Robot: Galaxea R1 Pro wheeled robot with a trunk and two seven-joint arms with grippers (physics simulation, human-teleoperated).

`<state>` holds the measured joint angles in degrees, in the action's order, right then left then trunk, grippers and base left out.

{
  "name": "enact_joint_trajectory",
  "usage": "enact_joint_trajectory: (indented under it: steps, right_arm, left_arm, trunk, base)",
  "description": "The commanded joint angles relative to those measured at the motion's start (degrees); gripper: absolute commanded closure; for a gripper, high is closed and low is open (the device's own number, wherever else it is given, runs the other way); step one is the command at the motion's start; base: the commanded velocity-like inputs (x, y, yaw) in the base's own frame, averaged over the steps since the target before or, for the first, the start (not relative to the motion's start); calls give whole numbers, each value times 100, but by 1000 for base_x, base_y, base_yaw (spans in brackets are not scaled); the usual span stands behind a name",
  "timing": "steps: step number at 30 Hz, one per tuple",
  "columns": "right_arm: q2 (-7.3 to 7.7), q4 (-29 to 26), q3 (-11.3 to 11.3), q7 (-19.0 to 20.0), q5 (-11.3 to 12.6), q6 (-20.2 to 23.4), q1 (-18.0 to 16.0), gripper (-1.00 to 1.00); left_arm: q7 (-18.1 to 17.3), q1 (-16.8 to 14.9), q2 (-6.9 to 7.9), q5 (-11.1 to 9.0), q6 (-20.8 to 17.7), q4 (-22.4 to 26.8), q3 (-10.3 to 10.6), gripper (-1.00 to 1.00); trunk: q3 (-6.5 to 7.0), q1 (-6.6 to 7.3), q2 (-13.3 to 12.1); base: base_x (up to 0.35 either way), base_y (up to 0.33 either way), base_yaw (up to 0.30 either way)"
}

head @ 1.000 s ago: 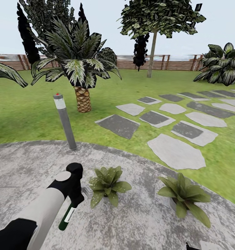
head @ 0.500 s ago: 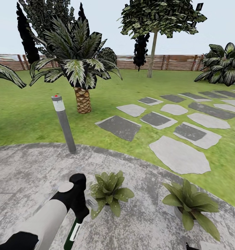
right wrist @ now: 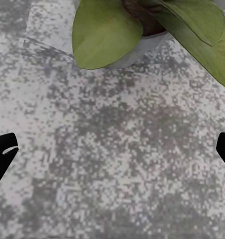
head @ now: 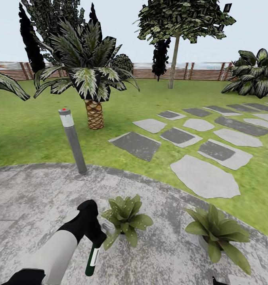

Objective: Pick up the pesticide atomizer in the garden and spray insectifuge to fully cover both potted plants in the garden.

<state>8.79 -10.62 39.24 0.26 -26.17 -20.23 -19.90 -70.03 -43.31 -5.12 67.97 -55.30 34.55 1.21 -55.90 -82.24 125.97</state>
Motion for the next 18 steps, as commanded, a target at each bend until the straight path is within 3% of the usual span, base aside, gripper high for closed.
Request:
enact_joint_trajectory:
  steps: [1,10,18]
  right_arm:
    - [0,7,48,4,-55,-25,-5,-100]
    - [0,7,48,9,-55,-25,-5,-100]
    - [0,7,48,9,-55,-25,-5,-100]
  left_arm:
    - [-55,-2,0,51,-43,8,-19,100]
    - [-40,-2,-22,76,-51,-68,-38,100]
    - [-54,3,8,75,-51,-71,-33,100]
  trunk:
    - [-5,1,2]
    - [-5,1,2]
    - [-5,1,2]
  base:
    - [21,0,0]
    - [234,-78,0]
    - [26,-17,0]
